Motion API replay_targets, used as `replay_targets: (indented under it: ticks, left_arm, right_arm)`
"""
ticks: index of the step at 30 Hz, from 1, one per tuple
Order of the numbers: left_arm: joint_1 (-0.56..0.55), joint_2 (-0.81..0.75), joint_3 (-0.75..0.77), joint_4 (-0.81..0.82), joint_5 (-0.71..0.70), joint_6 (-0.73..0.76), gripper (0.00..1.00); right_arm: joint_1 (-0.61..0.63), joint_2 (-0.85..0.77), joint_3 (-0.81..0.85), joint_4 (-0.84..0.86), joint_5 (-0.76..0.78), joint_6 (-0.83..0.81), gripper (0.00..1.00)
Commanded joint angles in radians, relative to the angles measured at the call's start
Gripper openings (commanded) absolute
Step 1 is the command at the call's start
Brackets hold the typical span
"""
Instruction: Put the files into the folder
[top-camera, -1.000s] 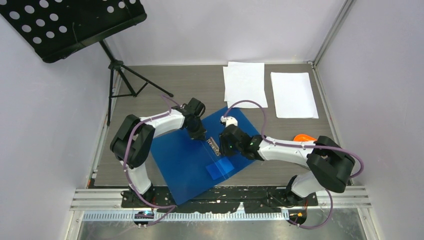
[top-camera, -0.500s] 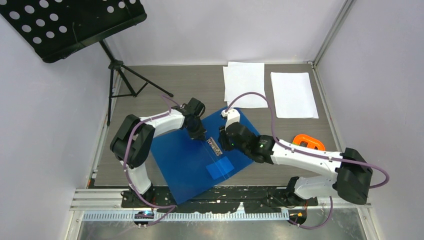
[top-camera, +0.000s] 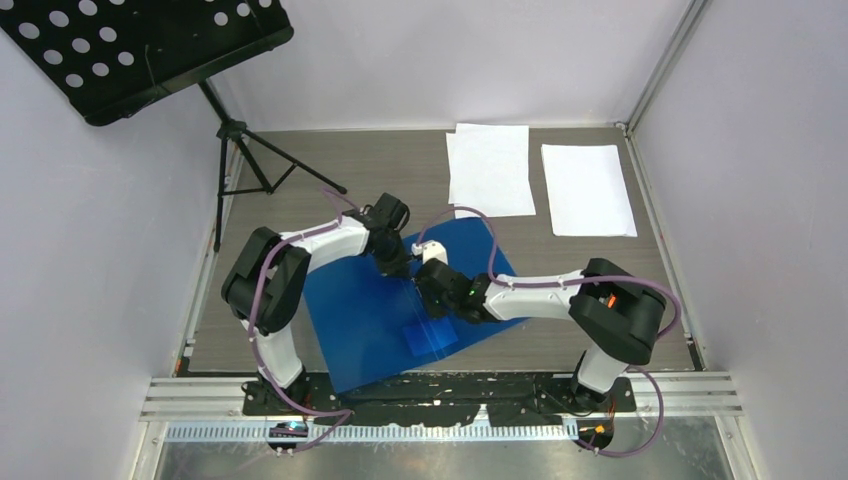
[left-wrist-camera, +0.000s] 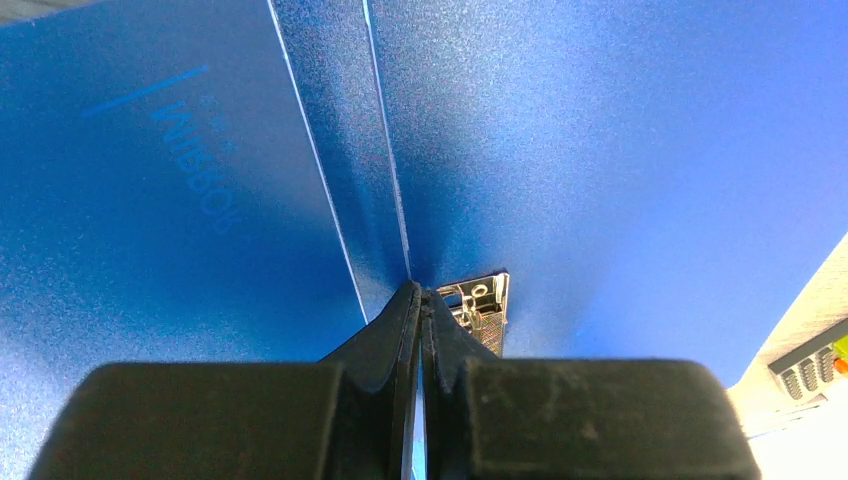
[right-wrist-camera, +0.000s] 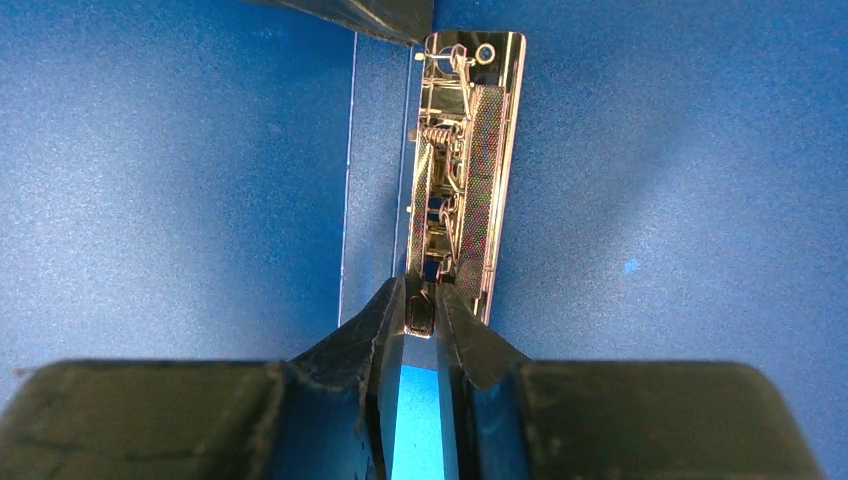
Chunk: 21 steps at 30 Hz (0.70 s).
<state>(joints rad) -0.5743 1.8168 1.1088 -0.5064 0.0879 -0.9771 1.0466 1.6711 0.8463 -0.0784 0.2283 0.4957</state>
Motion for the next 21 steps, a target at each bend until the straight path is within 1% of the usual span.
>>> replay_targets:
  ticks: [1,4,5,7,8,9,10,11,14,18,21]
  left_arm:
    - [-0.001,0.057,-0.021,-0.047,-0.061,0.030,0.05]
    - [-0.001,0.064,-0.016,-0.051,-0.063,0.034,0.05]
    - [-0.001,0.065,-0.016,-0.052,-0.064,0.036,0.05]
    - [0.001,0.070,-0.015,-0.054,-0.064,0.042,0.06]
    - [0.002,0.070,-0.014,-0.056,-0.065,0.044,0.06]
    - [0.003,0.070,-0.015,-0.055,-0.063,0.045,0.06]
    - [0.004,0.070,-0.015,-0.055,-0.062,0.047,0.05]
    - [0.004,0.066,-0.017,-0.055,-0.064,0.047,0.05]
    - [0.006,0.063,-0.015,-0.057,-0.069,0.052,0.05]
    - [0.007,0.061,-0.012,-0.055,-0.066,0.052,0.06]
    - [0.007,0.062,-0.011,-0.055,-0.062,0.054,0.05]
  right_arm:
    - [0.002,0.045,-0.067,-0.092,-0.005,0.048,0.23]
    - [-0.003,-0.004,-0.072,-0.101,0.034,0.055,0.20]
    - [-0.006,-0.045,-0.075,-0.098,0.038,0.056,0.20]
    - [-0.011,-0.120,-0.078,-0.091,0.036,0.052,0.28]
    - [-0.011,-0.177,-0.082,-0.084,0.035,0.050,0.38]
    - [-0.012,-0.202,-0.084,-0.079,0.032,0.050,0.42]
    - [-0.012,-0.250,-0.087,-0.070,0.032,0.048,0.50]
    - [-0.012,-0.270,-0.087,-0.069,0.033,0.046,0.54]
    - [-0.013,-0.316,-0.063,-0.090,0.036,0.043,0.55]
    - [-0.011,-0.342,-0.034,-0.110,0.058,0.030,0.49]
    - [-0.007,-0.379,-0.034,-0.092,0.118,0.016,0.45]
